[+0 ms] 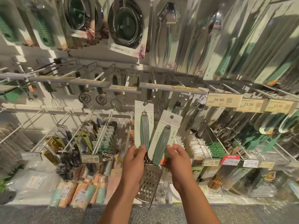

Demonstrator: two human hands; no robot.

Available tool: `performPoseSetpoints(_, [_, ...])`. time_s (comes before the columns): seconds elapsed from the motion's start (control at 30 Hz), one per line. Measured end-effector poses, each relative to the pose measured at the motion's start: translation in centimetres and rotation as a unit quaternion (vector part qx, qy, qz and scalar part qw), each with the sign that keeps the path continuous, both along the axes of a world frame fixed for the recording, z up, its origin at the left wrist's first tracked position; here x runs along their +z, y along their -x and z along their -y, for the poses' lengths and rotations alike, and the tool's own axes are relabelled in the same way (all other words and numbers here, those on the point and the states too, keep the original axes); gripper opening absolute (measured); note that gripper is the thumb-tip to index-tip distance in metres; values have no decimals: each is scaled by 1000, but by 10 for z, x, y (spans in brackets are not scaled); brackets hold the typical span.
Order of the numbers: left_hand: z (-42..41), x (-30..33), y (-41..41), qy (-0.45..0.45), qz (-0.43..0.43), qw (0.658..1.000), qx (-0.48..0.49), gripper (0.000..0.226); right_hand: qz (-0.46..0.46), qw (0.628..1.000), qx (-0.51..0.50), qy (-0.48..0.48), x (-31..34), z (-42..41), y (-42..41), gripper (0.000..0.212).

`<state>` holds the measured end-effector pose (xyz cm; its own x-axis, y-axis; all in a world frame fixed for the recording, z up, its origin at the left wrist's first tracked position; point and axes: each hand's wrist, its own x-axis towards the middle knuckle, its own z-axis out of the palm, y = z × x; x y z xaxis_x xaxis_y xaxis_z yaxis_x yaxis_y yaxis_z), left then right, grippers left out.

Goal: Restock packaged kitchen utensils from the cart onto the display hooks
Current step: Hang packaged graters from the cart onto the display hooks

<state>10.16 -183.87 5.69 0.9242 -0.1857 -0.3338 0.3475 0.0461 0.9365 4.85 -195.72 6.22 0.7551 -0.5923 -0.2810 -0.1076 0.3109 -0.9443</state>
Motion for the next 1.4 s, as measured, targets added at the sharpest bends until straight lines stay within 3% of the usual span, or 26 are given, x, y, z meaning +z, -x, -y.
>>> performPoseSetpoints(0.2, [-1, -7, -4, -24, -2, 1000, 13, 15, 0, 999, -38, 19, 3, 14, 5, 18])
performPoseSetpoints(0.47, [2, -11, -5, -22, 5, 1000, -3, 33, 30, 991, -110, 64, 26, 38, 0, 15])
performPoseSetpoints(0.67, [-1, -9, -6, -19, 13, 1000, -12, 14, 24, 991, -117, 67, 43, 51, -12, 19])
performPoseSetpoints(0.83, [-5, -6, -8, 1, 13, 1000, -6, 51, -19, 989, -121, 79, 42, 56, -21, 17])
performPoseSetpoints(1.03, [-12, -6, -10, -10, 32, 999, -1, 54, -36, 985, -136, 98, 46, 64, -47, 21])
performPoseSetpoints(1.13, [-13, -3, -10, 18, 21, 1000, -5, 55, -74, 984, -120, 106, 43, 66, -53, 17])
performPoseSetpoints(1.23, [-14, 0, -9, 39, 13, 999, -14, 51, -108, 985, -103, 91, 31, 60, -51, 43])
performPoseSetpoints(1.4, [-12, 3, -5, 58, 10, 998, -31, 54, -121, 989, -1, 87, 17, 43, -38, 14])
